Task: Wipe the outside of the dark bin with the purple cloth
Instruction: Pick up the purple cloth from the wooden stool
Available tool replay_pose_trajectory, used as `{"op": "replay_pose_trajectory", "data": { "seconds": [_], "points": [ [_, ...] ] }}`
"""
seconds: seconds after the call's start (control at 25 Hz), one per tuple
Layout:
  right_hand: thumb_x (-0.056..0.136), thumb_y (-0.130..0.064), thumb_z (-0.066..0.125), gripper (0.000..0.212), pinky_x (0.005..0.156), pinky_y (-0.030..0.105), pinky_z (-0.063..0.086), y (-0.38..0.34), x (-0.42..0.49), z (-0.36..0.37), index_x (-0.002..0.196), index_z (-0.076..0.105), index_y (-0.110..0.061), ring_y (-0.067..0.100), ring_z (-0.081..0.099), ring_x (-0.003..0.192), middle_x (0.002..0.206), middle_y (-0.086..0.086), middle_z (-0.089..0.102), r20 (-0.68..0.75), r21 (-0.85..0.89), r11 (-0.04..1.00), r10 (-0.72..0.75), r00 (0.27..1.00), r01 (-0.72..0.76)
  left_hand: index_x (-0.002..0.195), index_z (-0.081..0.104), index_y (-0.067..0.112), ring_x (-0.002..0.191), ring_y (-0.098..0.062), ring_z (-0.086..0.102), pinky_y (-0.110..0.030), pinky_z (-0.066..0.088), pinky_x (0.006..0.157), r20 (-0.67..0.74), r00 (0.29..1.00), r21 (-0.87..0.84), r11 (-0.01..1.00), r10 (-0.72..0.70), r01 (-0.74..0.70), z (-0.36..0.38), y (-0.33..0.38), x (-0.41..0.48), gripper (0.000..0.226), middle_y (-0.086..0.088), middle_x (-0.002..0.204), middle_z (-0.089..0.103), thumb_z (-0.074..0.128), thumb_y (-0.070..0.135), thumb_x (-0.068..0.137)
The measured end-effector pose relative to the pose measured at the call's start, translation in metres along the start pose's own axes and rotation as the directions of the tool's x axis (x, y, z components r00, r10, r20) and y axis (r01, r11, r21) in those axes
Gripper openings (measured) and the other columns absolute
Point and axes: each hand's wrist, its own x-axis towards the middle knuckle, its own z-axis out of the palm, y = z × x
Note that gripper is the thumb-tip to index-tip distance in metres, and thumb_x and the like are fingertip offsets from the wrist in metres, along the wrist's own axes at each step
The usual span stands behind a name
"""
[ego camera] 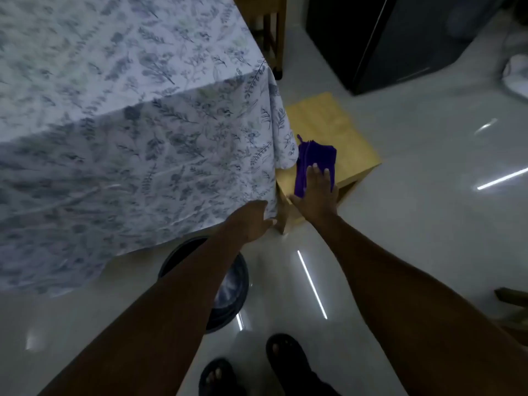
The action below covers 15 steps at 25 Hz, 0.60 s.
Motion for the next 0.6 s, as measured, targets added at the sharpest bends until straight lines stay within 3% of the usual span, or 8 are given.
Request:
{"op": "replay_pose_trajectory", "data": {
  "seconds": [0.16,0.28,0.4,0.48,0.6],
  "points": [
    [0.087,-0.059,0.050,0.090,0.114,0.057,0.012,-0.001,0.030,0.024,0.153,0.008,-0.014,0.036,-0.001,0.148,0.162,0.013,0.002,-0.136,0.021,0.989,0.151,0.979,-0.150,0.149,0.026,0.006,0.142,-0.025,0.030,-0.031,0.019,0.117,-0.022,1.000,-0.012,1.000,0.011,-0.011,0.026,-0.017,0.017,0.064,-0.013,0.156,0.029,0.051,0.033,0.096],
    [0.090,-0.042,0.052,0.072,0.108,0.056,0.027,0.003,0.031,0.042,0.150,0.022,-0.014,0.038,0.015,0.145,0.159,0.013,0.017,-0.214,-0.060,0.982,0.160,0.964,-0.177,0.148,0.028,0.006,0.142,-0.024,0.031,-0.031,0.021,0.117,-0.055,0.998,-0.036,0.999,0.004,-0.006,0.044,-0.035,0.025,0.063,-0.013,0.155,0.031,0.052,0.032,0.096],
    [0.085,-0.018,0.059,0.052,0.086,0.044,0.045,0.014,0.017,0.048,0.134,0.045,-0.012,0.038,0.044,0.119,0.139,0.013,0.048,-0.348,-0.111,0.990,0.047,0.936,-0.091,0.148,0.027,0.007,0.143,-0.024,0.029,-0.031,0.019,0.117,-0.093,0.996,0.047,0.999,0.004,0.000,0.065,-0.047,0.006,0.065,-0.013,0.156,0.030,0.049,0.038,0.096],
    [0.082,-0.005,0.058,0.045,0.072,0.034,0.041,0.021,-0.001,0.053,0.126,0.052,-0.010,0.035,0.051,0.103,0.125,0.014,0.059,-0.405,-0.079,0.997,-0.041,0.913,0.009,0.149,0.027,0.010,0.144,-0.025,0.028,-0.033,0.020,0.117,-0.109,0.994,0.071,0.997,-0.017,0.025,0.075,-0.051,-0.012,0.066,-0.011,0.156,0.029,0.049,0.042,0.095],
    [0.082,-0.004,0.059,0.041,0.072,0.036,0.041,0.016,-0.048,0.063,0.123,0.056,-0.006,0.035,0.054,0.102,0.117,0.016,0.064,-0.443,0.039,0.995,-0.066,0.894,0.093,0.151,0.021,0.012,0.146,-0.024,0.023,-0.033,0.018,0.118,-0.111,0.993,0.011,0.999,-0.045,0.046,0.082,-0.055,-0.051,0.068,-0.008,0.158,0.025,0.049,0.039,0.096]
  ]
}}
